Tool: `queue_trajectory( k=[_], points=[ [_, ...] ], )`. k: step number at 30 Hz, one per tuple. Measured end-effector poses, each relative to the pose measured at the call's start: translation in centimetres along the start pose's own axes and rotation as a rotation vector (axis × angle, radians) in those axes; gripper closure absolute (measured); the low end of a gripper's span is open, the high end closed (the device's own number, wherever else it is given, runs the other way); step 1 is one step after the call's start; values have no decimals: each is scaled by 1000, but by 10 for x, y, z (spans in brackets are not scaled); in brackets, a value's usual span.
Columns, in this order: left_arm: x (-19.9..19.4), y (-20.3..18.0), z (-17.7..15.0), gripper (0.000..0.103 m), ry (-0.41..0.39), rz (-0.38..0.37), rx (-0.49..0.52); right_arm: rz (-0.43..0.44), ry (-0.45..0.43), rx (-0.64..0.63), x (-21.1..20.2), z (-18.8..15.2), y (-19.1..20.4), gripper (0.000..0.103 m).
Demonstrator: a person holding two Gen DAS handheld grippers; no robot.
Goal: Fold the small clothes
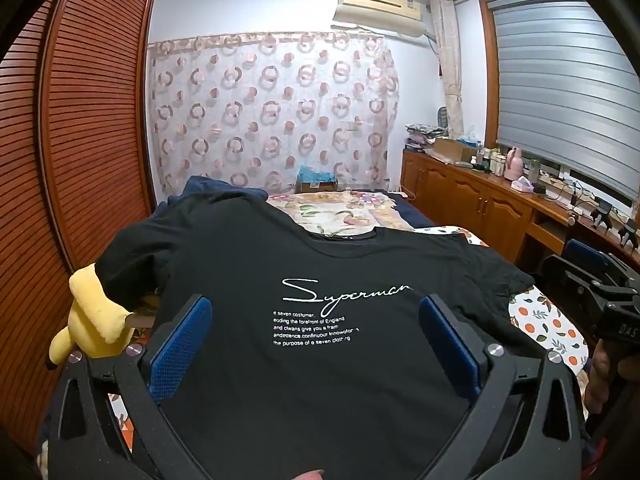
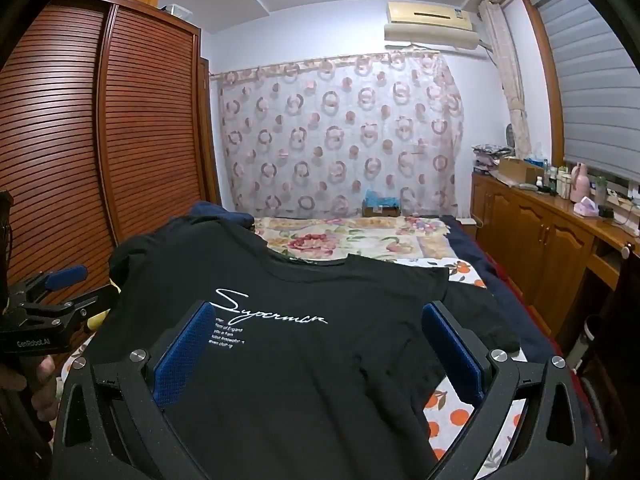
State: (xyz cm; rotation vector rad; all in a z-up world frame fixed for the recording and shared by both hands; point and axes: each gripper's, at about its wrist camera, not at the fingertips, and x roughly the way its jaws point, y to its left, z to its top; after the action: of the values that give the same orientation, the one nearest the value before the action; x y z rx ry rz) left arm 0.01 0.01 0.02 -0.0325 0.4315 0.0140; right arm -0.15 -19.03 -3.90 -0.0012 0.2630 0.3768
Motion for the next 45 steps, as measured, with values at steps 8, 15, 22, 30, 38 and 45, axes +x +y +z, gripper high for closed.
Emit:
queue_trajectory(
  k=[8,15,22,30,38,45],
  points=[
    [-3,4,3,0,-2,2,1,3,2,2,2,0,-1,0],
    [-3,5,3,0,-4,4,4,2,2,2,1,0,-1,0],
    [-5,10,4,0,-6,3,6,3,0,2,1,-1,-1,0],
    [-6,11,4,0,-7,6,9,3,0,3,1,-1,-1,0],
    [-6,9,4,0,-9,7,11,2,0,2,2,1,-3,0],
    [-6,8,4,0,-10,9,14,2,0,2,2,0,-3,0]
  ],
)
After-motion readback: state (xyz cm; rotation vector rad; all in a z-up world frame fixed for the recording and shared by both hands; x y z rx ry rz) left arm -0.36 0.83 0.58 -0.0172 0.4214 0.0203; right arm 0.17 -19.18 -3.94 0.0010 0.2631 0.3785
